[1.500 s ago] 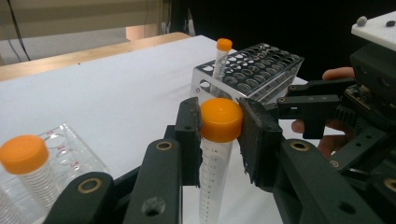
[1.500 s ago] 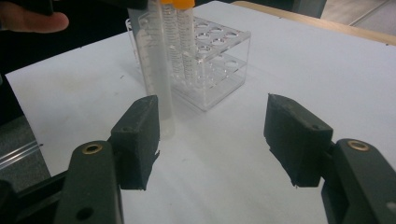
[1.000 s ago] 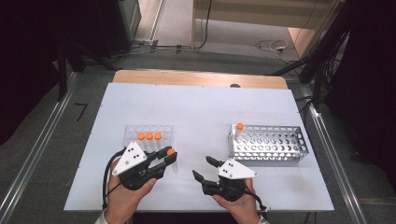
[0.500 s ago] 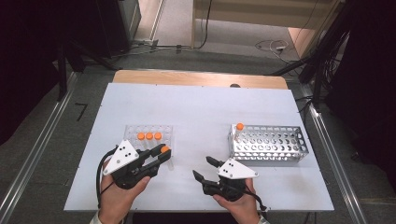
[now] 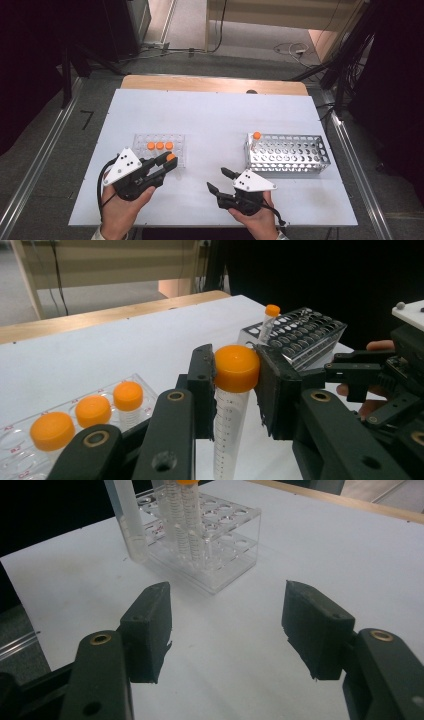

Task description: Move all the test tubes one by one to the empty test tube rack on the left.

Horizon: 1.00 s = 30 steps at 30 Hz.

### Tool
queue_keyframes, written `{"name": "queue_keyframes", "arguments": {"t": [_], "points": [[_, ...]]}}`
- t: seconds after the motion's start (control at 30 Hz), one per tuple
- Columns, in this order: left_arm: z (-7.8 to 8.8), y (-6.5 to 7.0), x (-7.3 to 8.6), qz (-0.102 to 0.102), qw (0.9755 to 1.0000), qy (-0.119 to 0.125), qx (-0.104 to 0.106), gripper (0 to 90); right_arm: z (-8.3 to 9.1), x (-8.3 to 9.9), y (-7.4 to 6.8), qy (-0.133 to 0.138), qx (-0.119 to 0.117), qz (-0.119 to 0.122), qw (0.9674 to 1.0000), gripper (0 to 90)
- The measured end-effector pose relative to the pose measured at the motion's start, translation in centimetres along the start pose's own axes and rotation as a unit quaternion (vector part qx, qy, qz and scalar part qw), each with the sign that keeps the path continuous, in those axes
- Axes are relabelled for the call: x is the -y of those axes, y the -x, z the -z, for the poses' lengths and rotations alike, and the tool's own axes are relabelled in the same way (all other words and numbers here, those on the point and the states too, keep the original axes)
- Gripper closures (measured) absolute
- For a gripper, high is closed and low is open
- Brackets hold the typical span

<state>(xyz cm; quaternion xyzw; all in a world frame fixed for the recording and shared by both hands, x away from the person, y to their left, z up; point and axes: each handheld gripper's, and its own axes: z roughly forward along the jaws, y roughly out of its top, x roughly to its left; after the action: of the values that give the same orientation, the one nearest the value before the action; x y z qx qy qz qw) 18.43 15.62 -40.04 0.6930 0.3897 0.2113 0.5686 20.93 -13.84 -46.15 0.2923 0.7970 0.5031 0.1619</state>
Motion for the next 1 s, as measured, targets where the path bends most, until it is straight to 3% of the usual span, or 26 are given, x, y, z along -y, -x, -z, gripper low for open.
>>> {"name": "queue_keyframes", "arguments": {"t": [1.0], "points": [[0.7, -1.8, 0.0, 0.011, 0.9996, -0.002, -0.025, 70.5, -0.1, 0.1, 0.0, -0.003, 0.001, 0.0, 1.0, 35.6]]}}
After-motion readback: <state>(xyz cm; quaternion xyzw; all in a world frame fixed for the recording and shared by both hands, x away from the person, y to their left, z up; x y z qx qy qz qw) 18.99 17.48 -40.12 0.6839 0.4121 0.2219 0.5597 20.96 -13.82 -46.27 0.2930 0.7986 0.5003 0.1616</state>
